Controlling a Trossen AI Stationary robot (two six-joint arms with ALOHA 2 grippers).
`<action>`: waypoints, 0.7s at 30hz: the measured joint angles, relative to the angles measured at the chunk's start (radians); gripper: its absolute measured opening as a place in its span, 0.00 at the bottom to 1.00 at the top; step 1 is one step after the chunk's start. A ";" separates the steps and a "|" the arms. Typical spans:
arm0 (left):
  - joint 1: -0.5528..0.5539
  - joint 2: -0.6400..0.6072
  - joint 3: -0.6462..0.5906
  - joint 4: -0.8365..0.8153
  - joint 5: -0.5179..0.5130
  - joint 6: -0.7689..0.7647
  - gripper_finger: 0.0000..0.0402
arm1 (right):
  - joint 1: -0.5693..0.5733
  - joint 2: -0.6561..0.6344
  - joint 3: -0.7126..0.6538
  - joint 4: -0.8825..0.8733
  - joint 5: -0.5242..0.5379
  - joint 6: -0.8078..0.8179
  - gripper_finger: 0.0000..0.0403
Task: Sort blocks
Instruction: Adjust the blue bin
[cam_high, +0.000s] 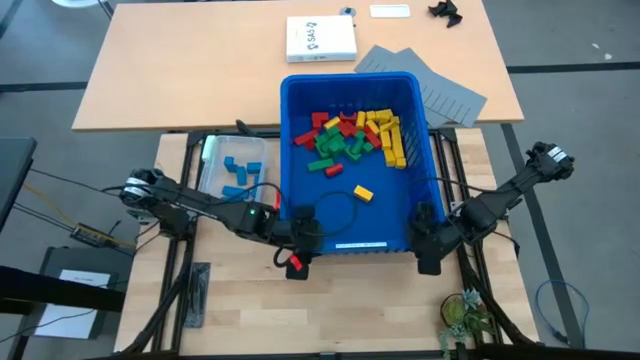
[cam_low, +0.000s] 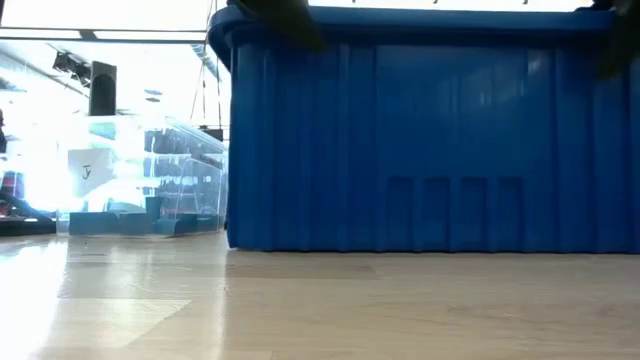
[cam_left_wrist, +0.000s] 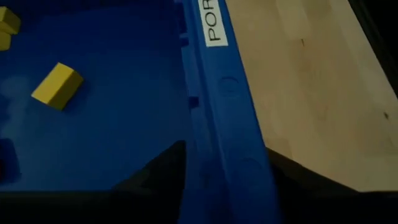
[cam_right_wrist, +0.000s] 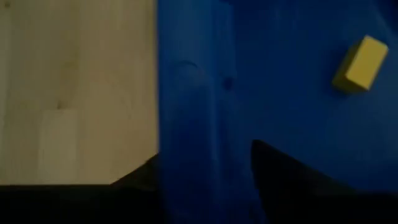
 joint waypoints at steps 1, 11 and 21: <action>0.000 0.000 0.004 -0.004 0.002 -0.007 0.42 | 0.004 0.001 -0.001 0.017 -0.001 -0.014 0.39; 0.002 0.004 0.185 -0.210 -0.016 -0.053 0.27 | 0.015 0.001 0.116 -0.047 0.002 -0.056 0.21; 0.022 0.004 0.419 -0.358 -0.026 0.010 0.29 | -0.004 0.006 0.386 -0.237 -0.015 -0.075 0.21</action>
